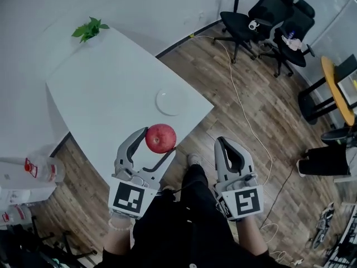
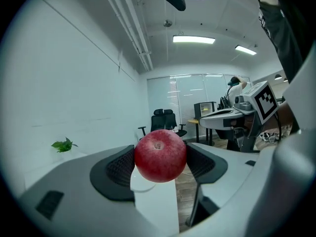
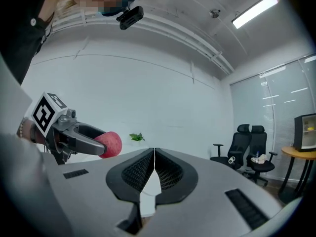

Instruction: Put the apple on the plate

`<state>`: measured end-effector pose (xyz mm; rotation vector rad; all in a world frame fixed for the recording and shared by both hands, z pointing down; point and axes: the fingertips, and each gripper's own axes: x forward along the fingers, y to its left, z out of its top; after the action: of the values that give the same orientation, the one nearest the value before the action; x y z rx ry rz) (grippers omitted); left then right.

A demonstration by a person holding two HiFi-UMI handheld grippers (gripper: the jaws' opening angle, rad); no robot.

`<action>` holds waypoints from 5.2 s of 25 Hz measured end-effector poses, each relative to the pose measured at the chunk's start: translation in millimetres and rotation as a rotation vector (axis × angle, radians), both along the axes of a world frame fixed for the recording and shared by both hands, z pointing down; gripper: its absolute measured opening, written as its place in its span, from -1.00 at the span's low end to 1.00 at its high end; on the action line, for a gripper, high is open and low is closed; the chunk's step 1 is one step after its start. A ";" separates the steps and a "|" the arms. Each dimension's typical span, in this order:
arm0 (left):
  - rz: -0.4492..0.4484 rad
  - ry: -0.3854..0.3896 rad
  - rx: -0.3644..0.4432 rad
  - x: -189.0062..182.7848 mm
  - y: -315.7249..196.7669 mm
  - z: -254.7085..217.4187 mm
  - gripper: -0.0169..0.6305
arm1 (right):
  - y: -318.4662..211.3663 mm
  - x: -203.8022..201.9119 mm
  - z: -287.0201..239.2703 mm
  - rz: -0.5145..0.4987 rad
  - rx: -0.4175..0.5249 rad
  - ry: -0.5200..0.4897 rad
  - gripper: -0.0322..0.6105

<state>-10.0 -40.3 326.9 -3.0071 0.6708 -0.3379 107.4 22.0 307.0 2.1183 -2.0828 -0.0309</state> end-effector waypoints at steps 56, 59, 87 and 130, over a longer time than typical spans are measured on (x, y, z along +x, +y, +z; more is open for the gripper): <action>-0.564 -0.136 -0.029 90.2 -148.6 27.1 0.10 | -219.9 84.6 28.0 -0.647 -0.095 -0.016 -0.77; -0.540 -0.136 -0.053 94.8 -158.4 34.4 0.10 | -223.2 86.4 29.0 -0.616 -0.104 -0.017 -0.77; -0.276 -0.347 -0.155 144.7 -216.5 206.3 0.10 | -212.0 126.7 54.5 -0.360 -0.207 0.011 -0.77; -0.185 -0.388 -0.228 163.9 -215.5 260.3 0.10 | -200.9 149.2 71.7 -0.279 -0.292 0.024 -0.77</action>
<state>153.9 -255.8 587.2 -2.9450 0.9220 -1.0391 256.6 -178.9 378.7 1.6463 -2.1967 0.1986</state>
